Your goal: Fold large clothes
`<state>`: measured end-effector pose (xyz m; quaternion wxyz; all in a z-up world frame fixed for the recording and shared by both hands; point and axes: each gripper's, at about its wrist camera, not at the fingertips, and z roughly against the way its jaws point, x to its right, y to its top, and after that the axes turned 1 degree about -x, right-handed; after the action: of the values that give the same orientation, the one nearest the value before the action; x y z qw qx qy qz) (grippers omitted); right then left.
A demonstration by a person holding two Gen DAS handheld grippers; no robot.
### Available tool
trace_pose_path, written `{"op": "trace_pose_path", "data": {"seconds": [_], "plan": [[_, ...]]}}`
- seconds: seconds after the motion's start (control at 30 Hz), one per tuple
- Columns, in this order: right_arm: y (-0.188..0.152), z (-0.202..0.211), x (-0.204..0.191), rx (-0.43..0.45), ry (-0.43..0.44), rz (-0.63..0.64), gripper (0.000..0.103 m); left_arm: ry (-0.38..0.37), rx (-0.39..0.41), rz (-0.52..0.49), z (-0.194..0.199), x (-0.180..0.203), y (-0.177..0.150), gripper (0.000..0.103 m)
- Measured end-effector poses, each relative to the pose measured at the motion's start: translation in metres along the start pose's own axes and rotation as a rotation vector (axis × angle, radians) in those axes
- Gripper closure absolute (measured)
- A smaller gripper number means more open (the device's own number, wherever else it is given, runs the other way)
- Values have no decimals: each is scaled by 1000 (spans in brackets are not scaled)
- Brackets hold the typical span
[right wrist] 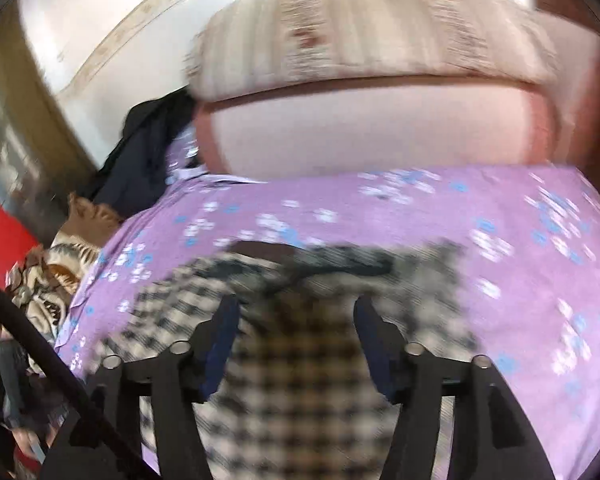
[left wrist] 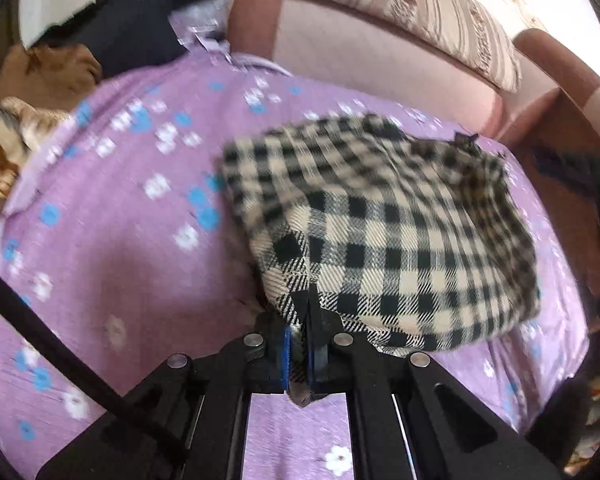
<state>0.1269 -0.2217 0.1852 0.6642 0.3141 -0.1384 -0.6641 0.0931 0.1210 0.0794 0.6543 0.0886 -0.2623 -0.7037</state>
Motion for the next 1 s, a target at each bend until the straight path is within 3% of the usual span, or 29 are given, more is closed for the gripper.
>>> {"op": "trace_pose_path", "data": {"seconds": [0.17,0.3,0.33,0.37,0.6,0.7,0.77,0.83,0.93,1.0], "plan": [[-65,7,47,-128,-108,1,37,92,-44,-54,-12,9,-3,98],[-112,-5,62,-207,-102,-28,38,150,-62,-96,-21,17,-14,98],[-120,-10,66,-238,-54,-54,54,154,-62,-97,-22,17,-14,98],[-125,-13,69,-261,-8,-92,98,155,-61,-95,-22,17,-14,98],[-138,8,107,-263,-64,-237,98,151,-73,-106,-18,17,-18,96],[-137,10,99,-276,-83,-203,96,194,-99,-123,-21,14,-20,87],[-136,17,97,-263,-94,-203,88,223,-91,-118,-16,8,-19,74],[-135,32,96,-218,-114,-202,82,229,-67,-96,-5,0,-16,69],[-123,60,82,-104,-136,-166,82,230,-30,-46,9,-13,-11,64],[-109,71,65,-29,-132,-128,81,331,23,-40,17,-15,-8,64]]}}
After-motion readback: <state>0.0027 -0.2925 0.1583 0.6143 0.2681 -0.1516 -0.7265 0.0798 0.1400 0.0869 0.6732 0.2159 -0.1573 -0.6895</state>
